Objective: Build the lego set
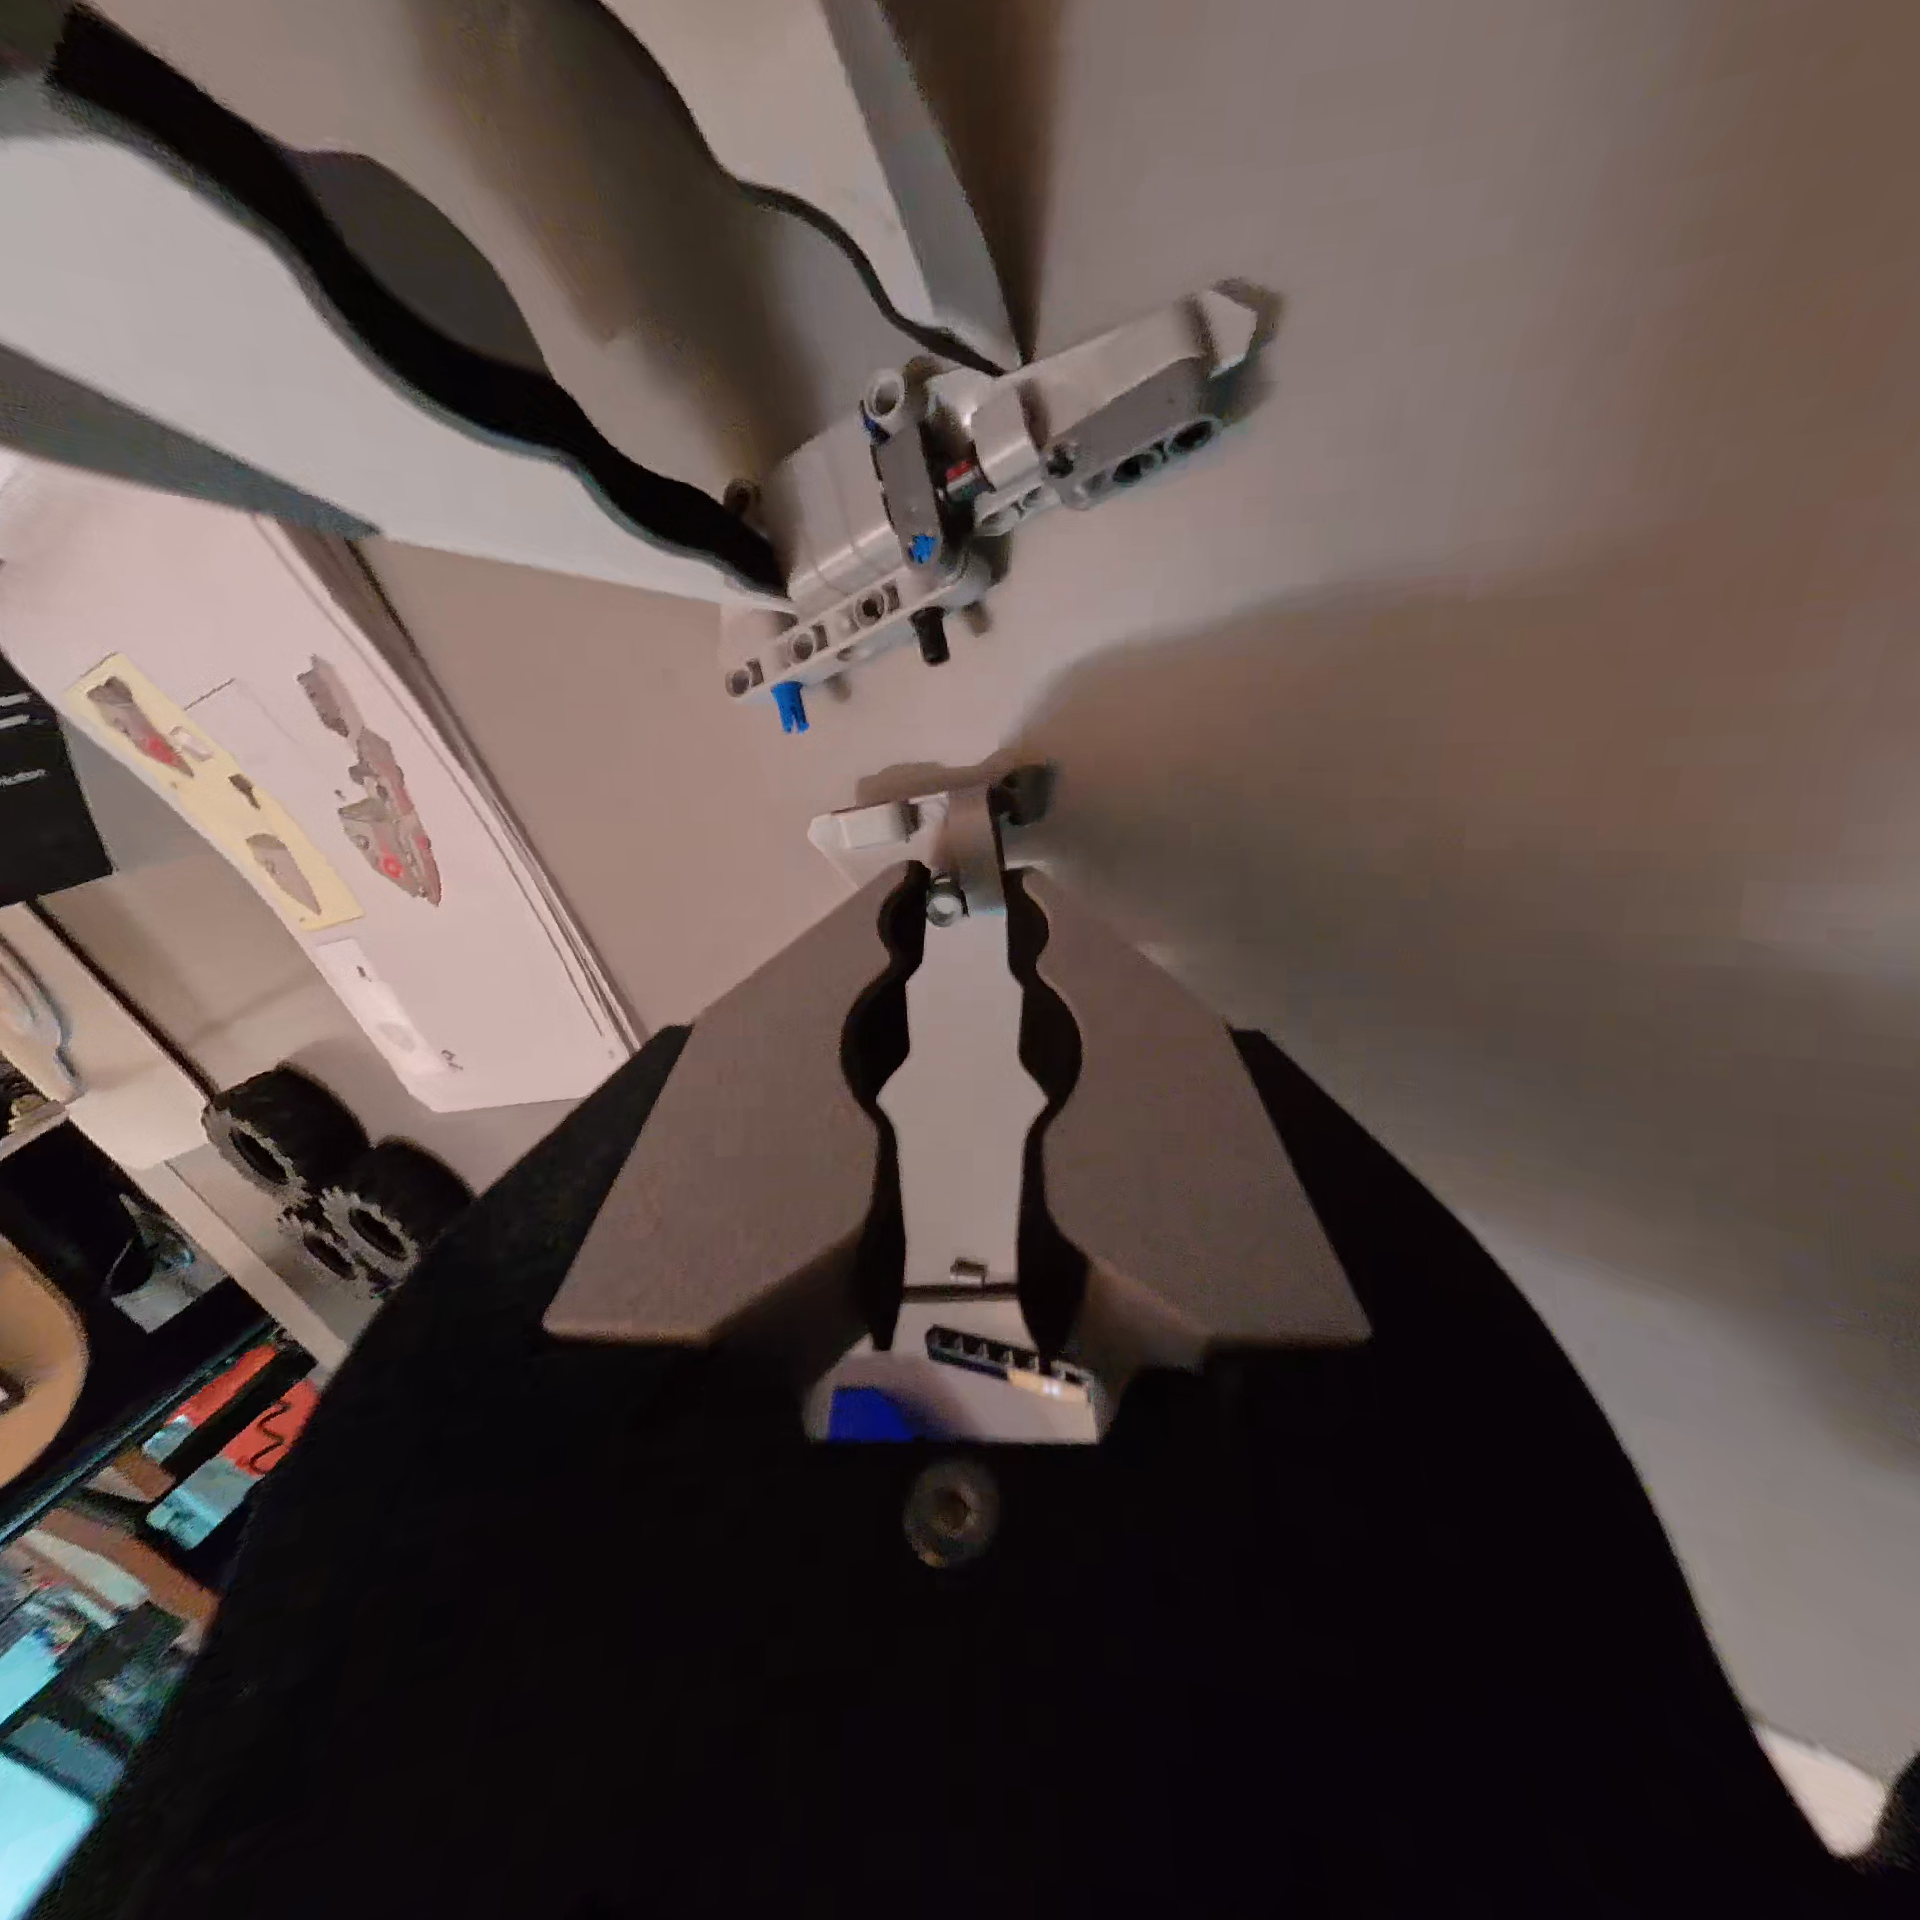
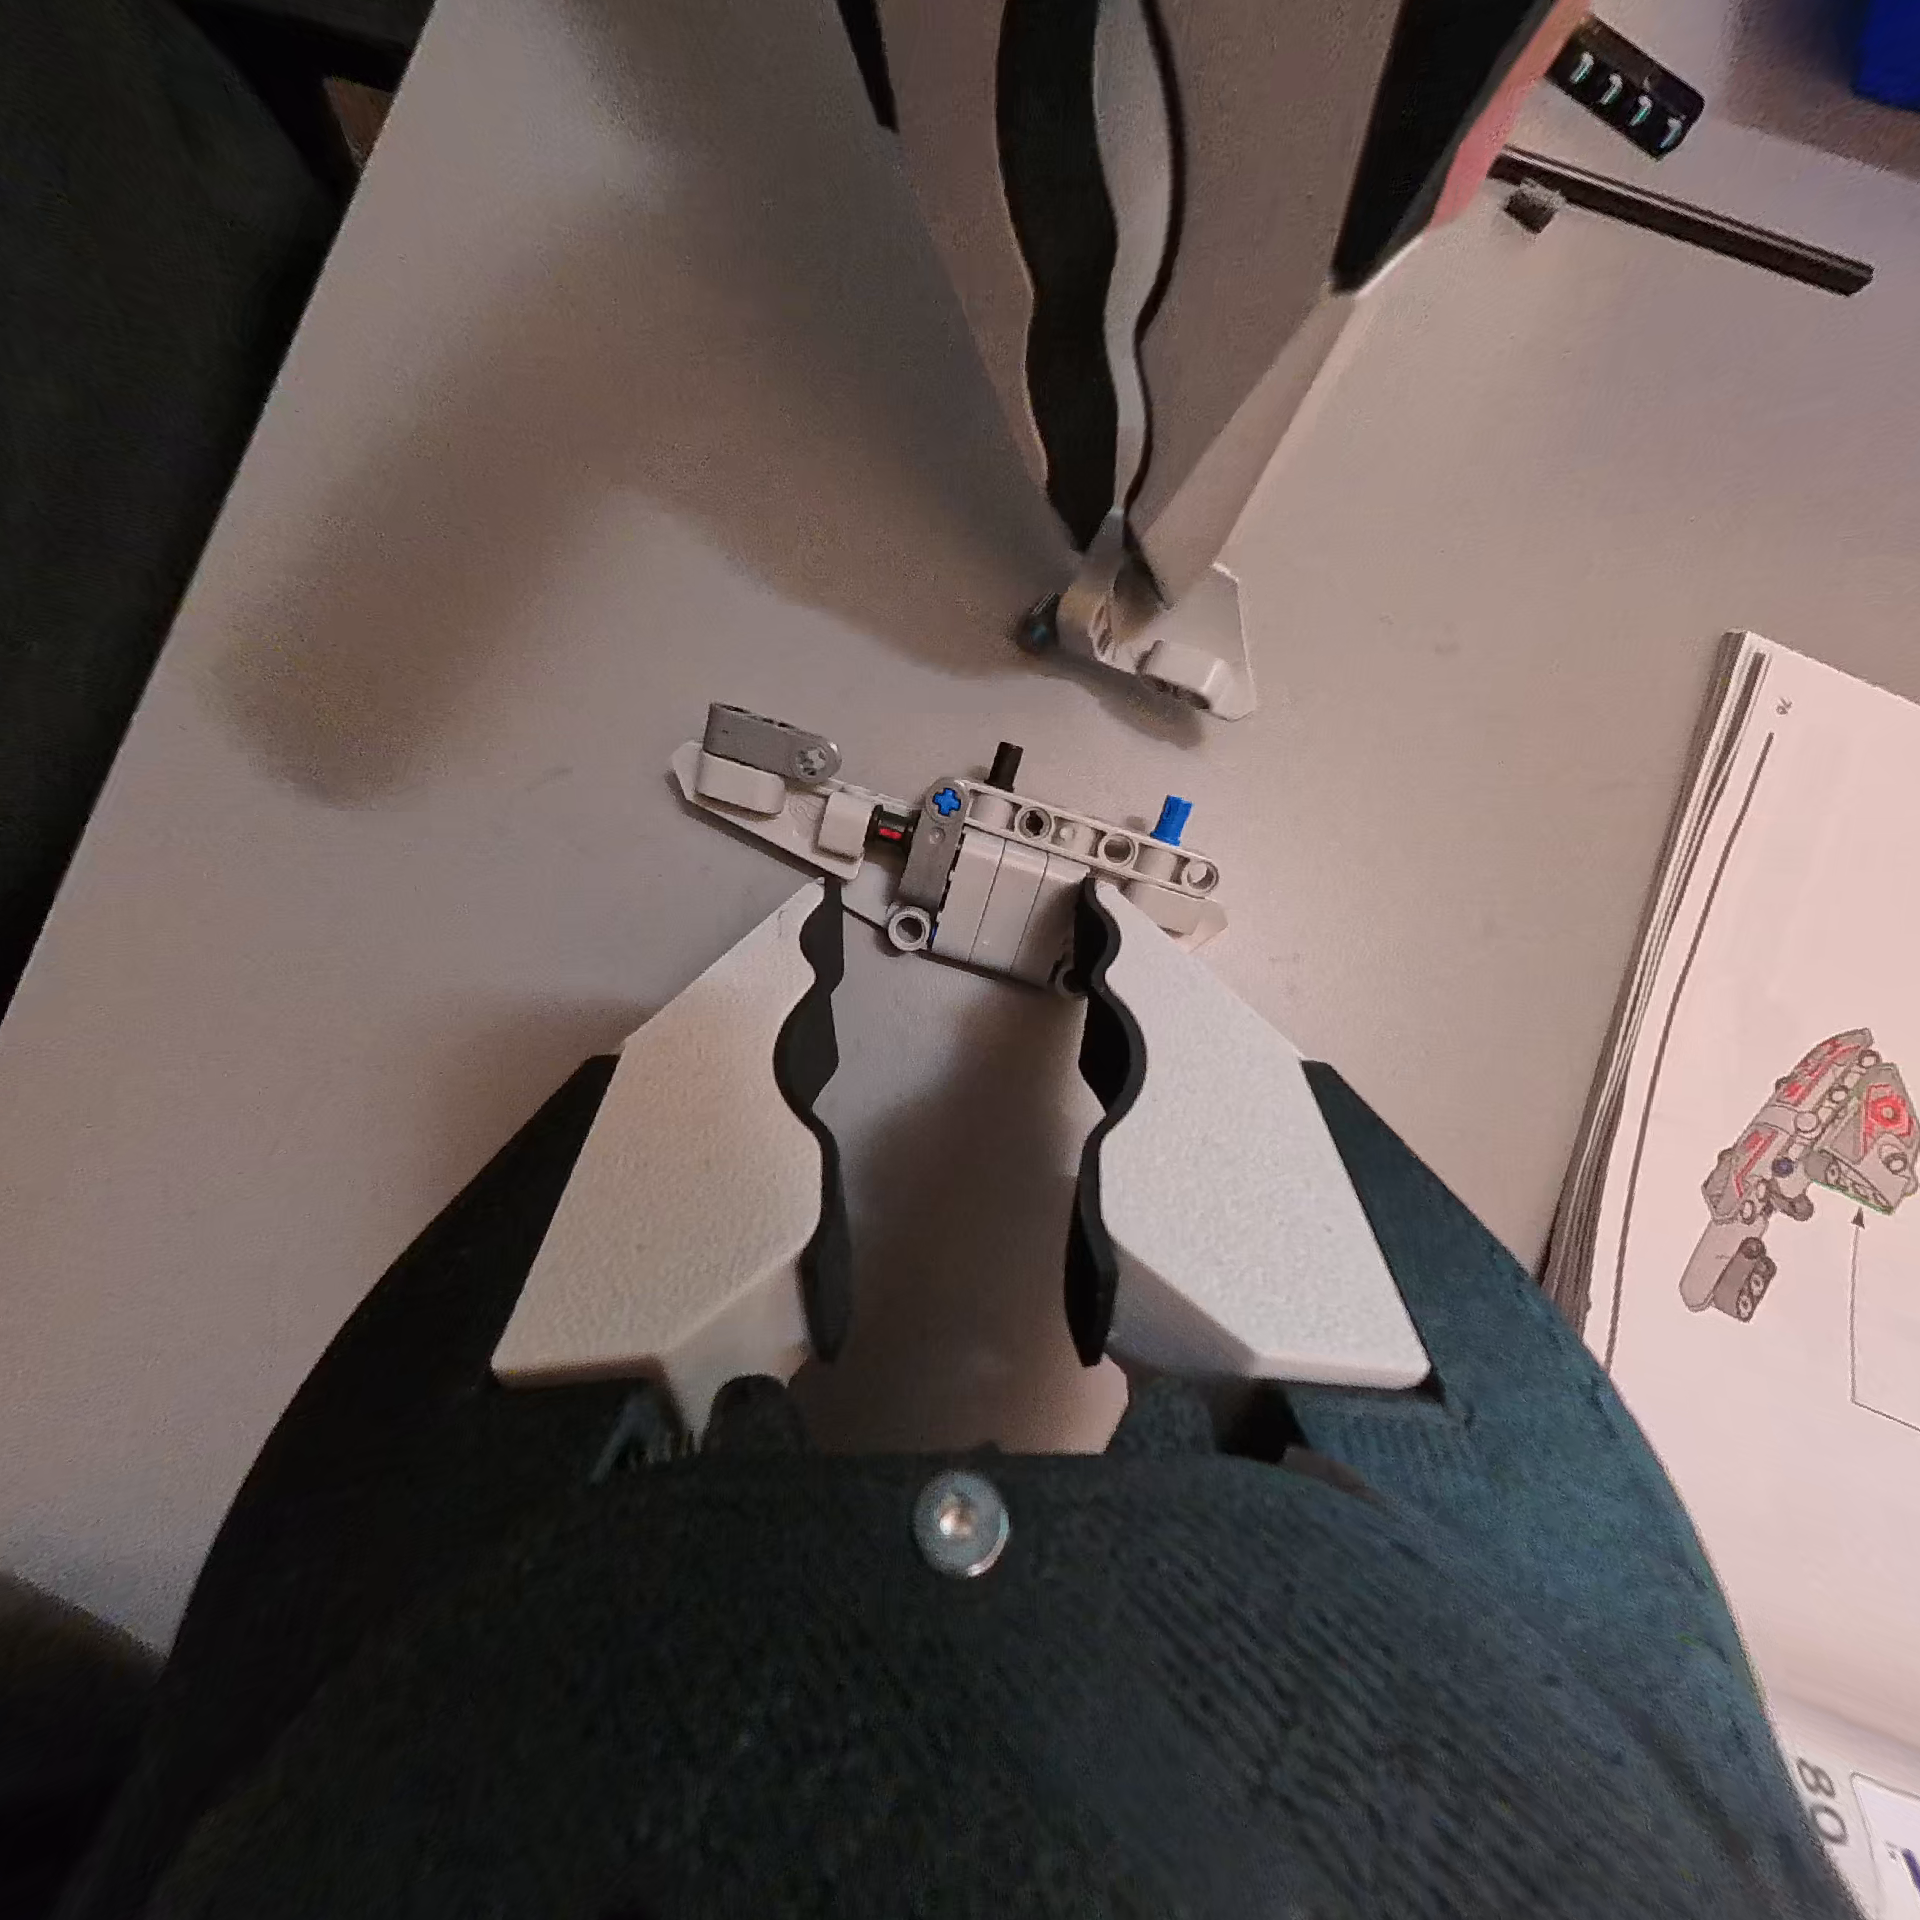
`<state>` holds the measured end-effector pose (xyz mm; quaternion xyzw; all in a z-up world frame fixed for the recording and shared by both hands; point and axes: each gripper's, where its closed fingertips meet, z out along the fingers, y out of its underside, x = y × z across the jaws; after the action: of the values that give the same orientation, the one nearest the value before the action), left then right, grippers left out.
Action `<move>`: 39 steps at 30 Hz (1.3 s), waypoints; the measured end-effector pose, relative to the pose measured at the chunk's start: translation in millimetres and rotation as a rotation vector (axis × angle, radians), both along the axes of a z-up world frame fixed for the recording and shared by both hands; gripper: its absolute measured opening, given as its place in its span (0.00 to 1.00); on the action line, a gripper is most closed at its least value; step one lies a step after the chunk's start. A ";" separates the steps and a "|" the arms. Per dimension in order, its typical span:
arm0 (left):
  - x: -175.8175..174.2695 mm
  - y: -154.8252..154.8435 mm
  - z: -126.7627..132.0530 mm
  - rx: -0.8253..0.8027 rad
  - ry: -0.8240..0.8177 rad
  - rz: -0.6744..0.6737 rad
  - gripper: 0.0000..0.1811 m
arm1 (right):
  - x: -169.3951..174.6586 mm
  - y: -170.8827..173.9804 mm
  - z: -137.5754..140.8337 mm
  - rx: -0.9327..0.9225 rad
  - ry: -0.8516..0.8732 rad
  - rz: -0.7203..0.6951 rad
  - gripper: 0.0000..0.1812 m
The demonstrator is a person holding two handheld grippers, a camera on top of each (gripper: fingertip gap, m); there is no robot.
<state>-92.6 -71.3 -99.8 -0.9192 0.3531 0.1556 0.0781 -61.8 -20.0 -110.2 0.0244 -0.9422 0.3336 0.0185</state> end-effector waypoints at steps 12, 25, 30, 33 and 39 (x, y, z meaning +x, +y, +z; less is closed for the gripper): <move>3.5 -10.9 -10.6 -0.410 0.285 -0.206 0.05 | 0.2 3.7 0.5 -0.104 -0.022 -0.001 0.24; 0.1 -5.9 -11.0 -0.203 0.058 -0.082 0.05 | 0.3 6.2 0.4 -0.111 -0.012 -0.004 0.24; 8.3 -1.7 -10.6 -0.075 -0.124 -0.027 0.03 | 0.5 6.3 0.4 -0.111 -0.008 -0.003 0.24; 9.7 -1.4 -13.2 0.001 -0.217 0.012 0.07 | 0.6 6.3 0.5 -0.119 -0.011 -0.002 0.24; 11.9 15.8 -11.4 0.275 -0.450 0.075 0.03 | 1.6 3.5 0.6 -0.135 -0.012 0.007 0.24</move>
<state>-80.7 -55.5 -111.2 -0.9240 0.2681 -0.0032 0.2728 -60.2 -16.4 -109.5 0.0245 -0.9176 0.3966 0.0131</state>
